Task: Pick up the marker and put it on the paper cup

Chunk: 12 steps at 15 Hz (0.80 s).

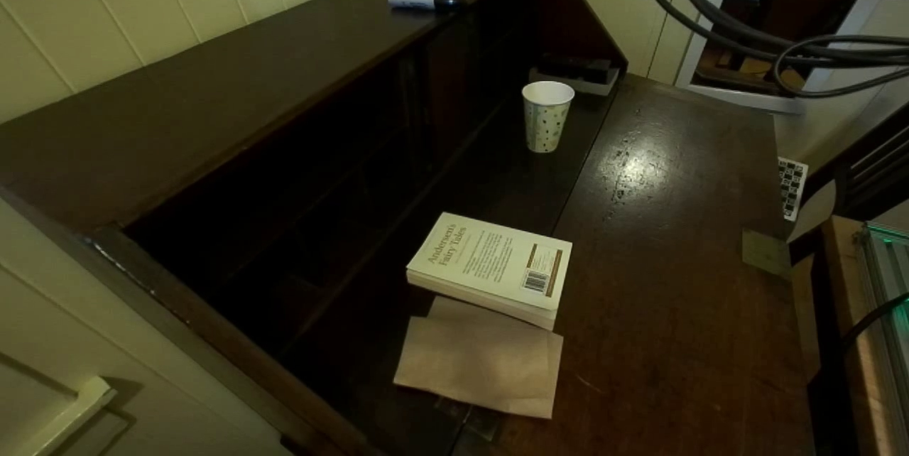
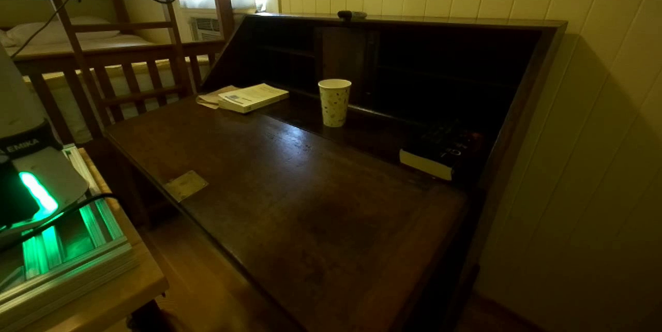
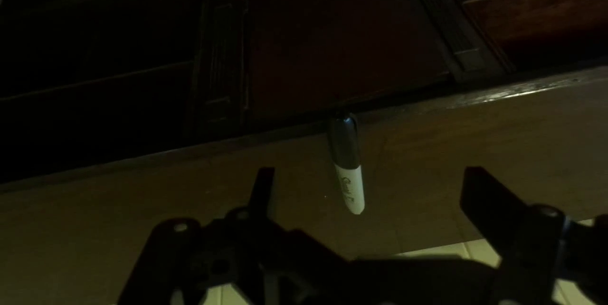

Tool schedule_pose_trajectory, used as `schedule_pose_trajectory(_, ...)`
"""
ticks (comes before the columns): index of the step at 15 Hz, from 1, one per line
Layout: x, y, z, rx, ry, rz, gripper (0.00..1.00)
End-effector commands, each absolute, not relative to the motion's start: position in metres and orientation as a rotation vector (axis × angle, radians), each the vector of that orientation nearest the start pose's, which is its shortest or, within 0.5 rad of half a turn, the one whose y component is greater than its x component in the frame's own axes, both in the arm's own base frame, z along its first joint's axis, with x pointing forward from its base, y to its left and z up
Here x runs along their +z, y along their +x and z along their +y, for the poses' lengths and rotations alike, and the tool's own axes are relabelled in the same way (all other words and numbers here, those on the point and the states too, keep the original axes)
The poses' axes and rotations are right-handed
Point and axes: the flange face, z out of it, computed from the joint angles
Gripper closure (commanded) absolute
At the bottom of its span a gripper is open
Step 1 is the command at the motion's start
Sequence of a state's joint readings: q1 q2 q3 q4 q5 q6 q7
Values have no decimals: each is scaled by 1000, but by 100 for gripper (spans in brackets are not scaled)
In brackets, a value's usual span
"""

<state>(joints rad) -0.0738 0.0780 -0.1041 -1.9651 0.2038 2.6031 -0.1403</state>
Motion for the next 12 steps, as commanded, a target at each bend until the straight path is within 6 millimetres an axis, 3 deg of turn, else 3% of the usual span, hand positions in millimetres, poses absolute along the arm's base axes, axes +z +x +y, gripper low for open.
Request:
schedule_pose_trajectory(1, 495, 624, -121, -875, -2916, 359, 0)
schedule_pose_trajectory(3, 495, 627, -124, -870, -2919, 405, 0)
schedule_pose_trajectory(4, 493, 618, -119, -870, -2937, 343, 0)
schedule_pose_trajectory(12, 489, 630, -124, -953, -2939, 382, 0)
